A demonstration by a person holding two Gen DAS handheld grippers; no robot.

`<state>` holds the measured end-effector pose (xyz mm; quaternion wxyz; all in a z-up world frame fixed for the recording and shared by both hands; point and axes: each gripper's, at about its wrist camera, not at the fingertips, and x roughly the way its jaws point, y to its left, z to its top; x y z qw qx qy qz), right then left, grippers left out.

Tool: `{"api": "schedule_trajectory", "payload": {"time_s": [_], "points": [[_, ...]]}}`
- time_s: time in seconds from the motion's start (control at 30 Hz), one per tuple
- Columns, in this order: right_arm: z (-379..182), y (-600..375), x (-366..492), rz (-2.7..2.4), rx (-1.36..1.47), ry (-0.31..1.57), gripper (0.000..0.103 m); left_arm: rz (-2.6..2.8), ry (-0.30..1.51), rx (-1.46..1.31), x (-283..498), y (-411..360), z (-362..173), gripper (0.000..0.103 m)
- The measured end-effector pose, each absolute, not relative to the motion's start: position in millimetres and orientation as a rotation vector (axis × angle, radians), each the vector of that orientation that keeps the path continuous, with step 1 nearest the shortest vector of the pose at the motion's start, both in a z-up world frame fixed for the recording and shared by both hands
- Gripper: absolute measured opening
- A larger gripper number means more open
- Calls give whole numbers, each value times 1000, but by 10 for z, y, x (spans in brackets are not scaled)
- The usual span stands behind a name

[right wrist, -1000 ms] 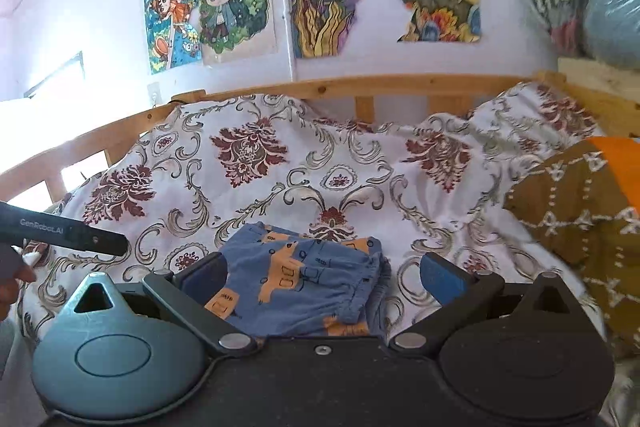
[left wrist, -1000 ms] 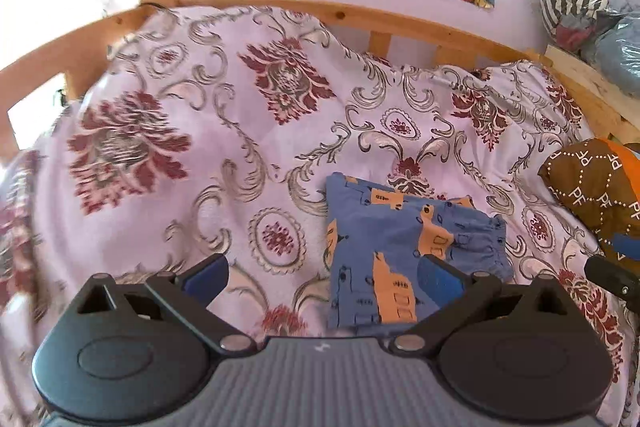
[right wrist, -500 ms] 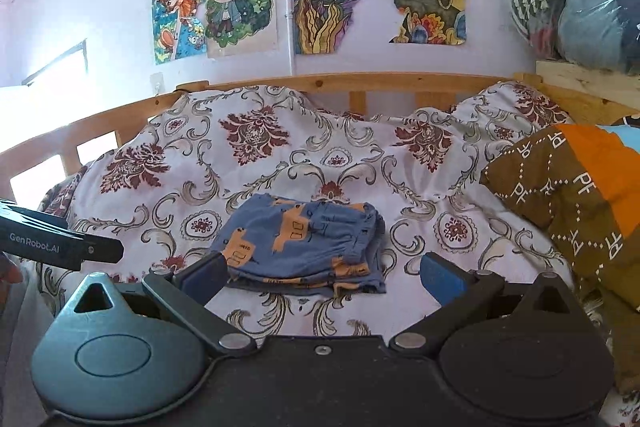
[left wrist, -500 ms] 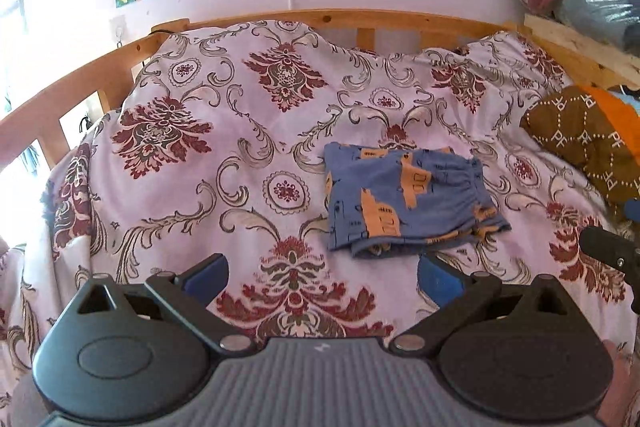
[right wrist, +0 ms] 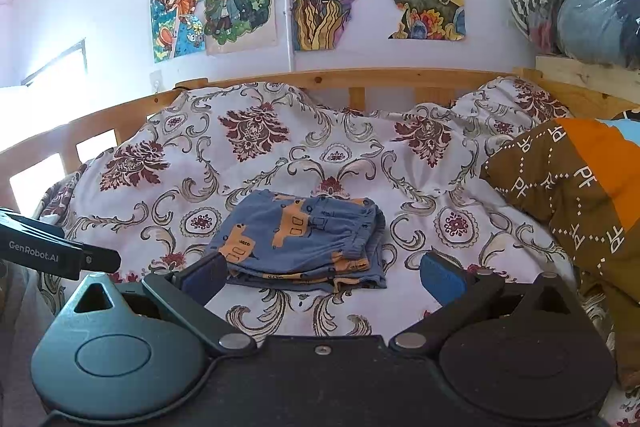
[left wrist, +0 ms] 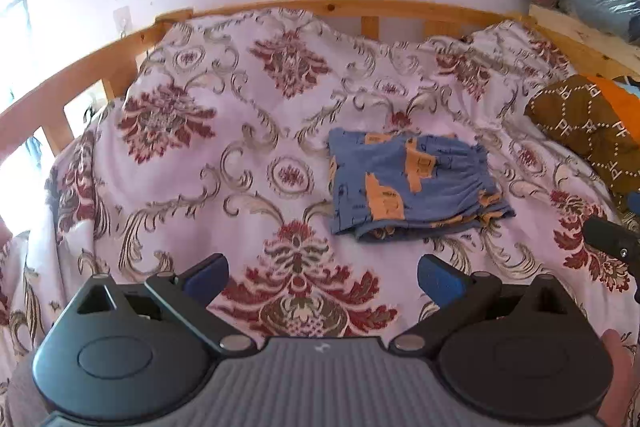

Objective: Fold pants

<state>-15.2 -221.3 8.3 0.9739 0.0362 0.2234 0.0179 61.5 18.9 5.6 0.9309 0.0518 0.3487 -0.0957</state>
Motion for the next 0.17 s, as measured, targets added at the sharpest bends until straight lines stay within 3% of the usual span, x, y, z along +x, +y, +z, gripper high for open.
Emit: {"api": "schedule_trajectory", "payload": {"time_s": [0.17], "points": [[62, -2214, -130, 39, 76, 459, 102, -234, 723, 83, 613, 229, 35, 103]]}}
